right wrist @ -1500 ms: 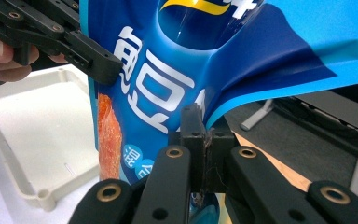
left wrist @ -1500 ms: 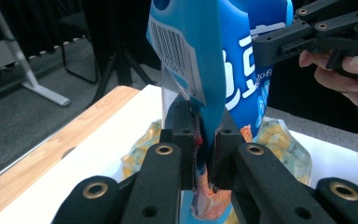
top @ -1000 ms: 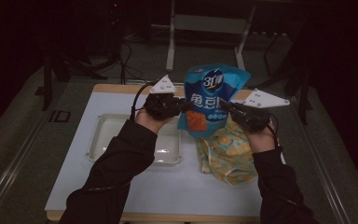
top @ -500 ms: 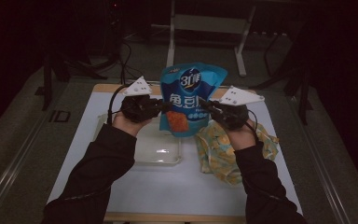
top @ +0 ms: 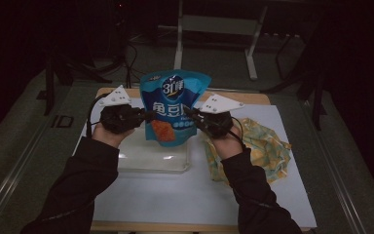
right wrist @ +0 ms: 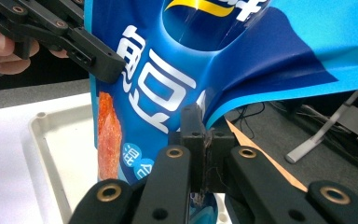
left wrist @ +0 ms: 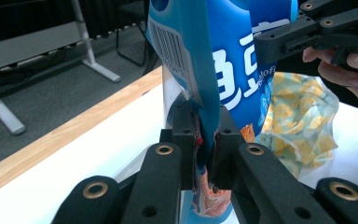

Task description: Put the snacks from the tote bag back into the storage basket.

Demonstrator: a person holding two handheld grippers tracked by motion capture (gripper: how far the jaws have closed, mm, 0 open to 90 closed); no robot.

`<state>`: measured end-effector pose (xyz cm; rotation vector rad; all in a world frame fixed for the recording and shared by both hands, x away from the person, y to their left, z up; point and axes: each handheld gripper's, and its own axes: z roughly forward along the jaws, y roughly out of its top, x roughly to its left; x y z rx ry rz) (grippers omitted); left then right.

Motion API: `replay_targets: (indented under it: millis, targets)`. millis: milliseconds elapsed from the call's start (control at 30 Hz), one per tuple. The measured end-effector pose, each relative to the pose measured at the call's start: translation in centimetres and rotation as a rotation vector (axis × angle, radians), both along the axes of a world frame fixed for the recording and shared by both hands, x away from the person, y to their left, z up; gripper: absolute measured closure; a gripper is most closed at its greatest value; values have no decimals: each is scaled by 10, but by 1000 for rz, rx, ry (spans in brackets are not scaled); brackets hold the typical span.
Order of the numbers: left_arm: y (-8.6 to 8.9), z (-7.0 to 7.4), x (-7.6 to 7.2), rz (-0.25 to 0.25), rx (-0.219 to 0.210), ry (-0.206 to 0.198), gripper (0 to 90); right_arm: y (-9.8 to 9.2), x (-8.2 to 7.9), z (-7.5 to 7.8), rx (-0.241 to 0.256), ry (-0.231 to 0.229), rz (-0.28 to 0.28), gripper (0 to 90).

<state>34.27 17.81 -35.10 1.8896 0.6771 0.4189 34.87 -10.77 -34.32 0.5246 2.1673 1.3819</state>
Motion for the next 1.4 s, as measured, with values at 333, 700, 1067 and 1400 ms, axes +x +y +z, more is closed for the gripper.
replay_targets:
  millis: [333,700,1067,1400]
  targets:
    - [31,-19,-8,25,-14,17,846,33,-7,-15,3,12,-1,893]
    - [49,-54,-8,39,-5,55,845,56,-9,-49,-18,39,-12,893]
    - [62,-83,-11,46,0,84,844,71,-14,-80,-17,68,-26,893]
    - [70,-102,-11,49,-4,80,842,79,-13,-98,-7,85,-26,893]
